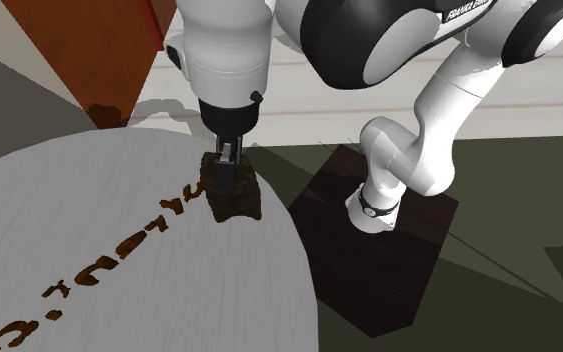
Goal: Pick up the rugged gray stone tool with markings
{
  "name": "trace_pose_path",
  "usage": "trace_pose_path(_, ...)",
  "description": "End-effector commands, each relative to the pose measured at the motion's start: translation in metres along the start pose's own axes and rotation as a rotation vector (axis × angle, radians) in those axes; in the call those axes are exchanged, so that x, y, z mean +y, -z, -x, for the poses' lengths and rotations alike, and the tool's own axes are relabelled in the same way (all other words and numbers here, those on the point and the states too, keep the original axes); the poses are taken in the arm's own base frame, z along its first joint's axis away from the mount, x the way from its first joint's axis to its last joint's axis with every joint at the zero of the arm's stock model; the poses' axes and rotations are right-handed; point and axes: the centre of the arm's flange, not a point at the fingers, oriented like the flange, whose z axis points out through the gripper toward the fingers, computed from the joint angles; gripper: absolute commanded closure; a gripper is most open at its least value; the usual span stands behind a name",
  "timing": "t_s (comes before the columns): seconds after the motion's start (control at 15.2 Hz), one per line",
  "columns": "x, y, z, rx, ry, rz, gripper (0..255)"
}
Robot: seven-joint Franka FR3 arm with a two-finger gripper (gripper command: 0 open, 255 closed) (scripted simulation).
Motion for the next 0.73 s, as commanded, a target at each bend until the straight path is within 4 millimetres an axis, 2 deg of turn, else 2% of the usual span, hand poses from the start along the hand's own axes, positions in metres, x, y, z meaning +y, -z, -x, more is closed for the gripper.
trace_pose_path(0.0,0.0001,-0.0035,0.0009,0.000,0.000,0.000,0)
trace_pose_path(0.07,-0.0005,-0.0038,0.0012,0.000,0.000,0.000,255)
trace_pose_path(0.66,0.0001,-0.0035,0.0009,0.000,0.000,0.000,255)
